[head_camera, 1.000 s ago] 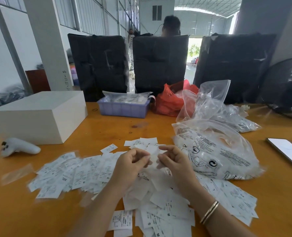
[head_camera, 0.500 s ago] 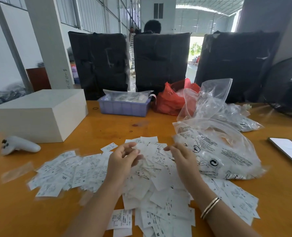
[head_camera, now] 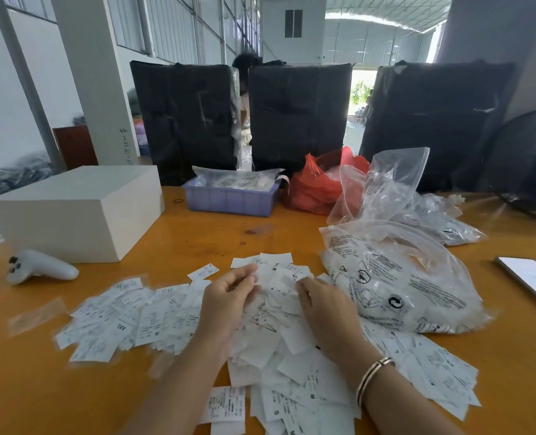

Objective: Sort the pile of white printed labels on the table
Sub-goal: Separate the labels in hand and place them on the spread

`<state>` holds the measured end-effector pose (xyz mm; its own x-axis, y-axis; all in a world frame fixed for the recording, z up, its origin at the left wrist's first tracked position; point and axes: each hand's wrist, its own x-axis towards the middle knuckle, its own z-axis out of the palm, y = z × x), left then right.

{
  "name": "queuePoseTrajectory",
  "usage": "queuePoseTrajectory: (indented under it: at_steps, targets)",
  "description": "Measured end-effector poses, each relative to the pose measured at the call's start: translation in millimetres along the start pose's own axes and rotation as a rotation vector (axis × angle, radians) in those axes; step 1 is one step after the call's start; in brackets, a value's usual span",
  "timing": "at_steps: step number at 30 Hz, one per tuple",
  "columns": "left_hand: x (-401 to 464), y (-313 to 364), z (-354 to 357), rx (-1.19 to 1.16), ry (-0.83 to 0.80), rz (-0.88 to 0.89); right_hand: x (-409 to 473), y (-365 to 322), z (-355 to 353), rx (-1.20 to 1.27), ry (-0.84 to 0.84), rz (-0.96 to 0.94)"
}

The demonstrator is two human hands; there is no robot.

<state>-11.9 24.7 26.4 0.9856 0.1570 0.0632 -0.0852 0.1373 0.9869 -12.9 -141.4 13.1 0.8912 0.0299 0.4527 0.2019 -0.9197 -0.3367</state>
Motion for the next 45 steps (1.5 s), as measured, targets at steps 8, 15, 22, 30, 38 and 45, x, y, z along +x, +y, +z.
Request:
queuePoseTrajectory:
  at_steps: [8,15,22,30,38,45]
  targets:
    - [-2.7,3.9,3.7,-0.035,-0.119,-0.002,-1.7,2.2,-15.7,1.098,0.142,0.375]
    - [-3.8,2.5,4.7,0.001,-0.158,0.043,-6.0,5.0,-17.2,1.358,0.081,0.374]
    - [-4.2,2.9,2.7,0.16,-0.172,0.173,-7.6,-0.2,-13.7,1.208,-0.012,0.342]
    - [-4.4,3.5,1.6,0.277,-0.216,0.295,-8.2,-1.0,-17.4,1.256,-0.074,0.361]
    - [-6.8,2.5,1.8,0.297,-0.256,0.313,-11.6,-3.8,-19.9,1.18,-0.103,0.262]
    - [-6.4,5.5,2.2,0.249,-0.304,0.245,-12.2,-9.1,-19.1,1.071,-0.051,0.159]
